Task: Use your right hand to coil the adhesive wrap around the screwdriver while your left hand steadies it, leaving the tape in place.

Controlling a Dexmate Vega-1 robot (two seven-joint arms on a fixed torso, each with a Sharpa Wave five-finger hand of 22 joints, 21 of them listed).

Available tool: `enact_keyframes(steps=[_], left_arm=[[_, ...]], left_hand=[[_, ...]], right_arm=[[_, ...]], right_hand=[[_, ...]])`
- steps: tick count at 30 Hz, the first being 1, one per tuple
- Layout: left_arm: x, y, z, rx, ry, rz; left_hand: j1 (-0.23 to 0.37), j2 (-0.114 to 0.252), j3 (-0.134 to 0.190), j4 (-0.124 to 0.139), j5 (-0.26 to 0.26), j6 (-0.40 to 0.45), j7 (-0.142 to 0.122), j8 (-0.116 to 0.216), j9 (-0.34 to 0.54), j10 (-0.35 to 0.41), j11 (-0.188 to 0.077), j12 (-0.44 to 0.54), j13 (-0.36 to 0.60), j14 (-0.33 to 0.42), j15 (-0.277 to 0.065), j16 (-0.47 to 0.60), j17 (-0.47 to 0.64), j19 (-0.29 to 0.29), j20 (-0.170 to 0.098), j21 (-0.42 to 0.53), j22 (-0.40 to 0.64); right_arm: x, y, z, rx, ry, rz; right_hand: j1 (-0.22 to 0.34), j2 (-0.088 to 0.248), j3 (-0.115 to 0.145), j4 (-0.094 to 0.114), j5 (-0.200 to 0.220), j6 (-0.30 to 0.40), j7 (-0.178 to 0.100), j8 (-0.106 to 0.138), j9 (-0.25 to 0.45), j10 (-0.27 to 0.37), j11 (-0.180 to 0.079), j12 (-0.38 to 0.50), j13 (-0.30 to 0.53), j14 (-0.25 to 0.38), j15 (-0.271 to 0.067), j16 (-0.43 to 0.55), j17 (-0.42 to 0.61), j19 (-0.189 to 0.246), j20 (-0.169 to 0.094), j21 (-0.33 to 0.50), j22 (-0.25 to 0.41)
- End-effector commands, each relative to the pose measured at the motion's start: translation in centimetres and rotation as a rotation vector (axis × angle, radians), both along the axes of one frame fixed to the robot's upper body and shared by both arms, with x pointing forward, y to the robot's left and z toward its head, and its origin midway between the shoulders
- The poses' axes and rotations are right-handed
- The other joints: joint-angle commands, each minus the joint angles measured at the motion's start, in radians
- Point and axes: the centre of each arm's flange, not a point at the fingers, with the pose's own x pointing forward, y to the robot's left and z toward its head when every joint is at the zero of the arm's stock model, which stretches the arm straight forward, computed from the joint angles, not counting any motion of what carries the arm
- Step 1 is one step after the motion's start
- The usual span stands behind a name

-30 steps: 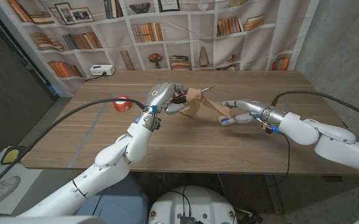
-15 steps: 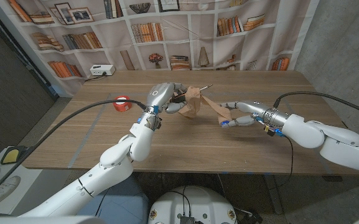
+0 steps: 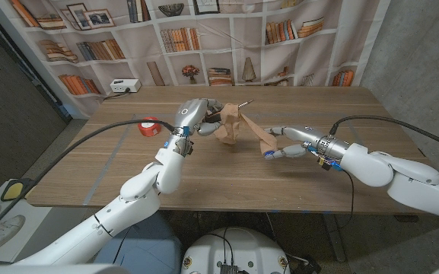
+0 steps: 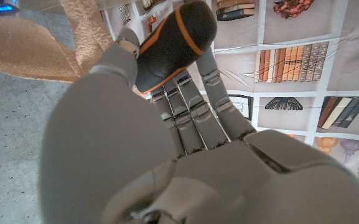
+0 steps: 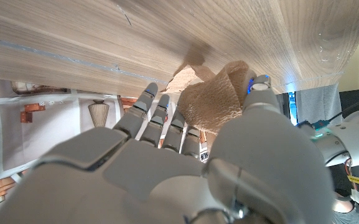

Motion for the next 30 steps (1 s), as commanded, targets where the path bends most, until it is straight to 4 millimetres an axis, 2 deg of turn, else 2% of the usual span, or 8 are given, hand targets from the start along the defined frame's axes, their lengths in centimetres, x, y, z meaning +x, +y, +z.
enact_keyframes(steps=[1,18,24,30], left_arm=[[1.2,0.8,0.5,-0.005,0.007,0.008],[3.2,0.4,0.3,0.025,0.077,0.001],[3.4,0.0,0.0,0.030,0.088,-0.013],[3.5,-0.3,-0.1,0.052,0.098,-0.019]], left_hand=[[0.204,0.212,0.024,0.016,0.004,0.022,0.009,0.008,0.019,0.007,0.000,0.000,0.001,0.018,-0.011,0.007,0.002,0.000,0.000,0.010,0.003],[0.204,0.211,0.024,0.016,0.004,0.019,0.008,0.004,0.019,0.006,0.000,-0.001,0.000,0.020,-0.012,0.007,0.003,-0.003,-0.001,0.015,0.002],[0.205,0.210,0.024,0.015,0.004,0.022,0.007,0.004,0.018,0.008,0.000,-0.001,0.000,0.020,-0.012,0.007,0.003,-0.004,0.000,0.017,0.002],[0.205,0.210,0.024,0.016,0.005,0.020,0.007,0.002,0.019,0.007,-0.001,-0.001,0.000,0.021,-0.011,0.007,0.003,-0.005,0.000,0.018,0.002]], right_arm=[[-0.8,0.7,0.3,0.006,-0.015,0.009],[-3.2,2.5,1.4,-0.036,-0.094,0.018],[-3.7,2.9,2.0,-0.081,-0.122,0.018],[-4.3,3.6,2.6,-0.066,-0.143,0.052]], right_hand=[[0.011,0.040,-0.001,-0.004,0.004,0.023,-0.019,0.004,0.003,0.016,-0.007,0.002,0.003,0.004,-0.150,-0.003,-0.002,-0.005,-0.002,0.000,0.003],[0.014,0.043,0.000,-0.005,0.003,0.022,-0.017,0.002,0.002,0.014,-0.006,0.001,0.005,0.007,-0.150,-0.005,-0.002,-0.004,-0.002,0.001,0.003],[-0.003,0.035,-0.010,0.003,0.001,0.020,-0.012,0.000,0.002,0.010,0.004,-0.002,0.005,0.000,-0.145,-0.009,-0.001,-0.003,0.000,0.001,0.003],[-0.005,0.034,-0.011,0.004,0.001,0.018,-0.012,-0.001,0.002,0.010,-0.002,-0.002,0.005,-0.003,-0.142,-0.012,-0.002,-0.003,0.002,0.001,0.002]])
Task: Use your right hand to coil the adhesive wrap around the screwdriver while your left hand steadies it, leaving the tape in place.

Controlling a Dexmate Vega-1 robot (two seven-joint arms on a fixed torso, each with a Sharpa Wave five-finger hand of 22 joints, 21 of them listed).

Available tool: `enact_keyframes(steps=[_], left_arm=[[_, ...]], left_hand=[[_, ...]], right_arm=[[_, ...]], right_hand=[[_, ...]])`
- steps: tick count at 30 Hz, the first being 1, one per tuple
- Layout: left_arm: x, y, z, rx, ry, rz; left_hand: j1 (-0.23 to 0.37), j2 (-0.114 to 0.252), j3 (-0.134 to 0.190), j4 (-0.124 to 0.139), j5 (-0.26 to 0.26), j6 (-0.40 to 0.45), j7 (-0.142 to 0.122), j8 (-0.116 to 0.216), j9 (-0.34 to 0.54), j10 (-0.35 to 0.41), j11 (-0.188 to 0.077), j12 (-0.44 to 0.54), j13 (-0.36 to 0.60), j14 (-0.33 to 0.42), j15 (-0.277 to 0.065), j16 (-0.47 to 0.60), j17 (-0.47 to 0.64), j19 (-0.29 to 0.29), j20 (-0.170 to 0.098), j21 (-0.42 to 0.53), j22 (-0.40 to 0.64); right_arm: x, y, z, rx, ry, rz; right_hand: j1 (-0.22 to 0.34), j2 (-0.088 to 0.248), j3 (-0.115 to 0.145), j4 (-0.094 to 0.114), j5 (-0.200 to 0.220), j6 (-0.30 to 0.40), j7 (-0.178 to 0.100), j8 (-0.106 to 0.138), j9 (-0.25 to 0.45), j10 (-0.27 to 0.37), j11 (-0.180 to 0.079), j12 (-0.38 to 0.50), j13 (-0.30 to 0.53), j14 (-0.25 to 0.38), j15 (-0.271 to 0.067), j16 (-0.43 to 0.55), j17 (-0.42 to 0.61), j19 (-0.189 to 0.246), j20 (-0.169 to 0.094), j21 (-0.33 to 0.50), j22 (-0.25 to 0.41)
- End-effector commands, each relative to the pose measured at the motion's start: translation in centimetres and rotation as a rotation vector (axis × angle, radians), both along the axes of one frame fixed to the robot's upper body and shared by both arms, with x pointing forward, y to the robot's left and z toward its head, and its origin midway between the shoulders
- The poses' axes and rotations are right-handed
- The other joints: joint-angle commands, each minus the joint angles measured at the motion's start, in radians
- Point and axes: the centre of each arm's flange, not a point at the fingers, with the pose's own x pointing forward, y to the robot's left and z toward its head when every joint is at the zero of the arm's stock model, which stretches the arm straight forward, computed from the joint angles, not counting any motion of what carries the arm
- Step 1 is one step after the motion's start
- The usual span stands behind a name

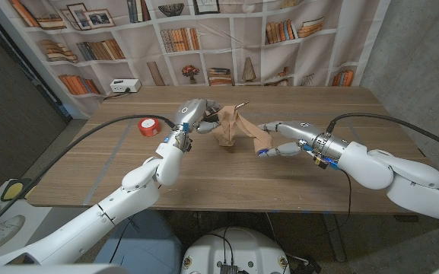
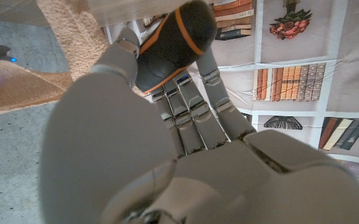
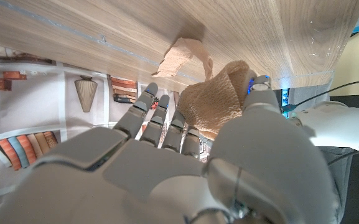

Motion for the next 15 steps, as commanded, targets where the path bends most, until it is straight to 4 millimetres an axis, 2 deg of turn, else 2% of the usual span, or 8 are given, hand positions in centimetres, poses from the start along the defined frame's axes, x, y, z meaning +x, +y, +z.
enact_keyframes(steps=[1,15], left_arm=[[0.6,-0.5,-0.2,0.026,0.029,-0.015],[1.0,-0.5,-0.5,0.024,0.039,-0.018]], left_hand=[[0.203,0.211,0.025,0.015,0.006,0.015,0.007,0.005,0.018,0.007,-0.001,-0.001,0.001,0.021,-0.012,0.003,0.003,-0.003,-0.003,0.006,0.003],[0.204,0.211,0.025,0.015,0.006,0.019,0.008,0.004,0.019,0.008,0.000,-0.001,0.000,0.021,-0.012,0.003,0.003,-0.005,-0.003,0.010,0.003]], right_arm=[[-1.3,1.2,1.1,-0.017,-0.049,0.037],[-2.2,1.8,2.2,-0.017,-0.094,0.051]], right_hand=[[-0.002,0.035,-0.005,-0.003,0.002,0.016,-0.008,0.007,0.002,0.008,0.011,0.001,0.005,-0.002,-0.142,-0.004,0.003,-0.002,0.003,0.001,0.002],[0.007,0.040,-0.001,-0.008,0.003,0.013,-0.006,0.004,0.002,0.010,0.004,0.001,0.006,-0.001,-0.140,-0.008,0.001,0.004,-0.005,0.002,0.002]])
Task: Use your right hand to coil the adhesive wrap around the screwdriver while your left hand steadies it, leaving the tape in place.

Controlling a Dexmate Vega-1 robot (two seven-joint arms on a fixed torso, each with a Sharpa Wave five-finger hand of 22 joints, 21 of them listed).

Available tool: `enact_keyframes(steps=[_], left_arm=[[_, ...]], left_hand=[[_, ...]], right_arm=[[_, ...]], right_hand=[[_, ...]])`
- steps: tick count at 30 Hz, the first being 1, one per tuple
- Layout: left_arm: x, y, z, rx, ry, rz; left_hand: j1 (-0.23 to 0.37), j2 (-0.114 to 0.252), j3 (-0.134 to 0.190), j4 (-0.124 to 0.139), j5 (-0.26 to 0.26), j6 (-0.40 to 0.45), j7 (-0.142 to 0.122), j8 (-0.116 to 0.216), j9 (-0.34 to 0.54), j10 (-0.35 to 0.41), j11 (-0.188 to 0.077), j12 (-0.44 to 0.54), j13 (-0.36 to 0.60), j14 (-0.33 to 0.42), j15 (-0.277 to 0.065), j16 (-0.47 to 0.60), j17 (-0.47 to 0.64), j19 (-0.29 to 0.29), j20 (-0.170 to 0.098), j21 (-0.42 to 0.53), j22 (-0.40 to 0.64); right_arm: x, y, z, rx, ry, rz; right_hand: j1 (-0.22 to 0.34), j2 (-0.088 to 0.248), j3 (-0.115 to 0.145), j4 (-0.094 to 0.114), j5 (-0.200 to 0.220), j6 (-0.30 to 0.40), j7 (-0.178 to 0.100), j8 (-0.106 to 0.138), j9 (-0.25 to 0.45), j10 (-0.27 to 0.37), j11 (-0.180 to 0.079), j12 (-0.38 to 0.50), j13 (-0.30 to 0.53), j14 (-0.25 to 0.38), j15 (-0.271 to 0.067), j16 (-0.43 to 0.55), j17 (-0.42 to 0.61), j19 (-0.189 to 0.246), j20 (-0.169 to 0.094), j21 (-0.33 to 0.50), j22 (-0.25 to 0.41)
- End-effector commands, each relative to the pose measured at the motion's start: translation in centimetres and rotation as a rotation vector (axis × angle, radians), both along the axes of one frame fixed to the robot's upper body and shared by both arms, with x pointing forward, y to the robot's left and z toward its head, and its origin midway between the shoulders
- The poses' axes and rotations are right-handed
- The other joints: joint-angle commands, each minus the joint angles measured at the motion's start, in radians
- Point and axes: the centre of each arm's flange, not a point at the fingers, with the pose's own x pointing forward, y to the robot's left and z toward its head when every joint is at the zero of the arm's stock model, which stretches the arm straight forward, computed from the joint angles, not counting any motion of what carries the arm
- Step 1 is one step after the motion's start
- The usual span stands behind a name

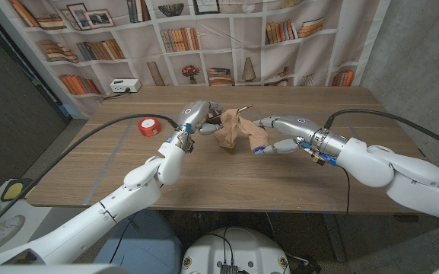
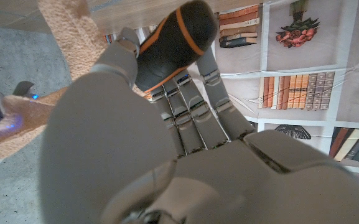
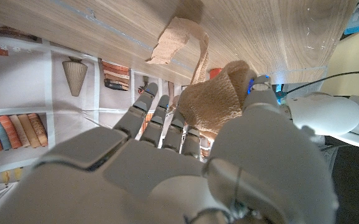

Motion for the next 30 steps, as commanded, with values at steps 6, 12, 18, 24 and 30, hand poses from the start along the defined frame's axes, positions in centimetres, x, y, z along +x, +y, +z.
enact_keyframes(steps=[6,12,18,24,30], left_arm=[[0.6,0.1,-0.4,-0.009,0.012,-0.012],[0.8,0.1,-0.7,-0.012,0.015,-0.018],[0.9,0.1,-0.8,0.020,-0.011,0.015],[0.9,-0.1,-1.0,0.040,-0.019,0.019],[1.0,-0.4,-1.4,0.060,-0.001,0.003]], left_hand=[[0.202,0.213,0.025,0.016,0.007,0.013,0.007,0.003,0.019,0.010,-0.001,-0.001,0.001,0.022,-0.012,0.004,0.003,-0.005,-0.004,0.010,0.003],[0.201,0.213,0.025,0.016,0.007,0.014,0.007,0.002,0.019,0.009,-0.001,-0.001,0.001,0.022,-0.012,0.004,0.003,-0.006,-0.004,0.012,0.003],[0.201,0.212,0.024,0.016,0.007,0.015,0.007,0.001,0.019,0.008,-0.002,-0.001,0.002,0.022,-0.012,0.003,0.003,-0.007,-0.004,0.014,0.003],[0.201,0.211,0.024,0.016,0.007,0.016,0.007,0.001,0.019,0.010,-0.001,-0.001,0.002,0.022,-0.012,0.003,0.004,-0.008,-0.003,0.015,0.003],[0.201,0.211,0.024,0.016,0.007,0.017,0.006,0.001,0.019,0.010,-0.001,-0.001,0.001,0.023,-0.012,0.004,0.004,-0.009,-0.003,0.017,0.003]], right_arm=[[-1.2,0.7,1.3,0.003,-0.047,0.024],[-1.7,0.9,1.7,0.003,-0.058,0.024],[-2.2,1.3,2.0,0.004,-0.066,0.032],[-2.4,1.7,2.2,0.000,-0.076,0.032],[-2.6,2.2,2.4,-0.002,-0.087,0.028]], right_hand=[[0.009,0.040,-0.001,-0.009,0.003,0.013,-0.004,0.003,0.003,0.003,-0.002,0.004,0.005,-0.003,-0.139,-0.002,0.000,0.000,-0.005,0.000,0.001],[0.010,0.042,0.000,-0.009,0.003,0.013,-0.006,0.002,0.003,0.002,-0.003,0.003,0.005,-0.003,-0.140,-0.004,0.000,-0.001,-0.006,-0.001,0.001],[0.011,0.043,0.001,-0.009,0.003,0.012,-0.008,0.002,0.003,0.002,-0.004,0.002,0.005,-0.003,-0.140,-0.005,-0.001,-0.002,-0.006,-0.001,0.001],[0.011,0.044,0.001,-0.009,0.003,0.011,-0.007,0.001,0.003,0.002,-0.005,0.001,0.004,-0.002,-0.140,-0.006,-0.001,-0.001,-0.010,-0.001,0.001],[0.010,0.041,-0.001,-0.009,0.002,0.012,-0.006,0.001,0.004,-0.002,0.000,-0.003,0.002,-0.015,-0.135,-0.013,-0.002,-0.009,-0.023,-0.004,0.001]])
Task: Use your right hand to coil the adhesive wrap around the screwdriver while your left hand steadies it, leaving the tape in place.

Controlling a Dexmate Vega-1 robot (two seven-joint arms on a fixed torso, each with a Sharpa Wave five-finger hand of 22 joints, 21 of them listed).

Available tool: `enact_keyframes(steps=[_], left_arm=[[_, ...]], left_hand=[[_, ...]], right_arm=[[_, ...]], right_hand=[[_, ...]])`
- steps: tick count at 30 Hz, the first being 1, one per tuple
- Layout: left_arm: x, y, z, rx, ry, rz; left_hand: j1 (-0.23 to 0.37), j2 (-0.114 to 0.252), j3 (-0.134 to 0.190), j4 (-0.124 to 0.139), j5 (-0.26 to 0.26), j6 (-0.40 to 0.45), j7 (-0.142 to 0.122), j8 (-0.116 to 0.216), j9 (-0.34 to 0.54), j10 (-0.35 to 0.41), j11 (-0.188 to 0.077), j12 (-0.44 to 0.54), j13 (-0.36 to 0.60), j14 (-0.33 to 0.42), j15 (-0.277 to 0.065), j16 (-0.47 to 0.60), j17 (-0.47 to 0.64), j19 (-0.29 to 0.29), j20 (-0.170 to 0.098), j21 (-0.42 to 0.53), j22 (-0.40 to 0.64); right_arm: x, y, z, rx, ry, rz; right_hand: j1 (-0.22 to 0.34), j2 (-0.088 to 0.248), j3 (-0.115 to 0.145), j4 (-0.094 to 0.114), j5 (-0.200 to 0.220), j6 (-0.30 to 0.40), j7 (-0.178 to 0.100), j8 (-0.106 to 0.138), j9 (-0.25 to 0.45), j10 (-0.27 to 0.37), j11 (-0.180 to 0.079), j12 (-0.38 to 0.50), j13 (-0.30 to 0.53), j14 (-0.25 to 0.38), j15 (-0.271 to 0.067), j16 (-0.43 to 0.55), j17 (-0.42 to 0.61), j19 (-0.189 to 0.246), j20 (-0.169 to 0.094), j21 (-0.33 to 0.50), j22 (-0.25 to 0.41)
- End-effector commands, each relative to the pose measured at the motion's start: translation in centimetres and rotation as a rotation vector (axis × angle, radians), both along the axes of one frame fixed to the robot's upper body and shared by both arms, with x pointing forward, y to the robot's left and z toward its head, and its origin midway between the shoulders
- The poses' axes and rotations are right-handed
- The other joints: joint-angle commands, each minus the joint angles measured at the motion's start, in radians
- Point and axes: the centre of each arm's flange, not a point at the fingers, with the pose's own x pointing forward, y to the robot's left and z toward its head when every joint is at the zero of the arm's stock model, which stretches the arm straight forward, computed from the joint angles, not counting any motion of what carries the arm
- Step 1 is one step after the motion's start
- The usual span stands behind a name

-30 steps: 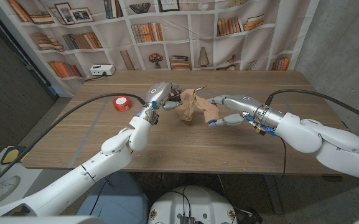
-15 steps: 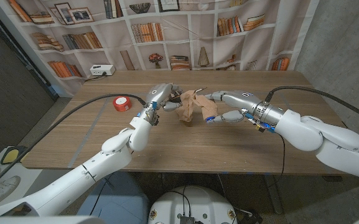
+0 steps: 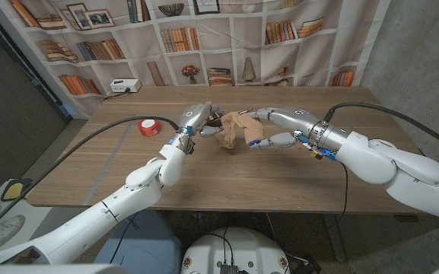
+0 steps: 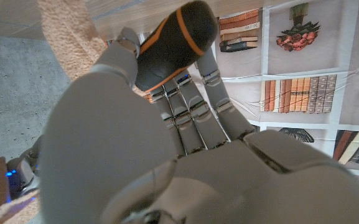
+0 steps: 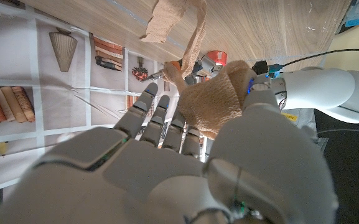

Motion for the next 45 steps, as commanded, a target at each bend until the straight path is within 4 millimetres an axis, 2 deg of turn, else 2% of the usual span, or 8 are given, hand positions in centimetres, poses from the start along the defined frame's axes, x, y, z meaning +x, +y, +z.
enact_keyframes(steps=[1,21,34,42,43,45], left_arm=[[0.2,-0.4,-0.7,0.044,0.010,-0.004],[0.7,-0.6,-1.6,0.131,0.036,-0.055],[0.5,-1.2,-2.1,0.127,0.054,-0.049],[0.1,-2.5,-2.5,0.166,0.033,-0.063],[0.0,-2.7,-2.6,0.175,0.033,-0.069],[0.0,-3.0,-2.8,0.193,0.039,-0.073]], left_hand=[[0.204,0.209,0.023,0.017,0.004,0.016,0.005,0.005,0.019,0.010,-0.001,-0.001,0.002,0.023,-0.012,0.007,0.003,0.001,-0.003,0.006,0.003],[0.204,0.206,0.023,0.017,0.004,0.017,0.004,0.003,0.020,0.011,0.001,-0.001,0.004,0.024,-0.012,0.008,0.004,-0.002,-0.003,0.013,0.003],[0.204,0.205,0.023,0.017,0.004,0.020,0.003,0.002,0.020,0.012,0.001,-0.001,0.004,0.023,-0.013,0.007,0.003,-0.005,-0.002,0.016,0.003],[0.204,0.205,0.023,0.017,0.004,0.020,0.002,0.001,0.021,0.012,-0.001,-0.001,0.005,0.024,-0.013,0.007,0.004,-0.007,-0.002,0.018,0.003],[0.204,0.205,0.023,0.017,0.004,0.021,0.002,0.001,0.021,0.013,-0.001,-0.001,0.004,0.024,-0.012,0.007,0.004,-0.008,-0.002,0.019,0.003],[0.204,0.205,0.023,0.017,0.004,0.024,-0.002,0.002,0.021,0.012,-0.002,-0.001,0.005,0.024,-0.012,0.007,0.004,-0.008,-0.002,0.020,0.003]], right_arm=[[-0.5,0.9,0.5,-0.004,-0.022,-0.003],[-0.2,3.0,1.1,-0.030,-0.052,-0.016],[-0.2,2.3,2.2,-0.022,-0.076,-0.010],[-0.1,1.7,3.0,-0.021,-0.098,-0.023],[-0.1,1.7,3.0,-0.020,-0.098,-0.024],[0.1,1.6,3.1,-0.021,-0.101,-0.029]], right_hand=[[0.010,0.040,-0.005,-0.006,0.002,0.012,-0.007,0.007,0.003,-0.002,0.001,0.004,0.001,-0.014,-0.139,-0.007,0.000,-0.003,-0.018,-0.005,0.001],[0.010,0.039,-0.006,-0.006,0.002,0.010,-0.004,0.005,0.004,0.000,-0.001,-0.003,-0.006,-0.017,-0.137,-0.015,-0.006,-0.010,-0.019,-0.006,0.000],[0.010,0.041,-0.006,-0.005,0.002,0.012,-0.005,0.006,0.004,0.000,-0.001,-0.005,-0.007,-0.016,-0.137,-0.019,-0.010,-0.011,-0.016,-0.005,0.000],[0.008,0.041,-0.007,-0.004,0.002,0.012,-0.006,0.005,0.004,0.002,0.002,-0.005,-0.006,-0.015,-0.137,-0.020,-0.011,-0.010,-0.015,-0.005,0.000],[0.008,0.042,-0.007,-0.004,0.003,0.011,-0.004,0.005,0.005,0.001,0.001,-0.007,-0.007,-0.015,-0.137,-0.021,-0.012,-0.003,0.002,-0.002,0.000],[0.008,0.043,-0.007,-0.003,0.003,0.010,-0.002,0.004,0.004,0.000,0.002,-0.007,-0.007,-0.015,-0.136,-0.022,-0.013,0.006,0.010,0.001,0.000]])
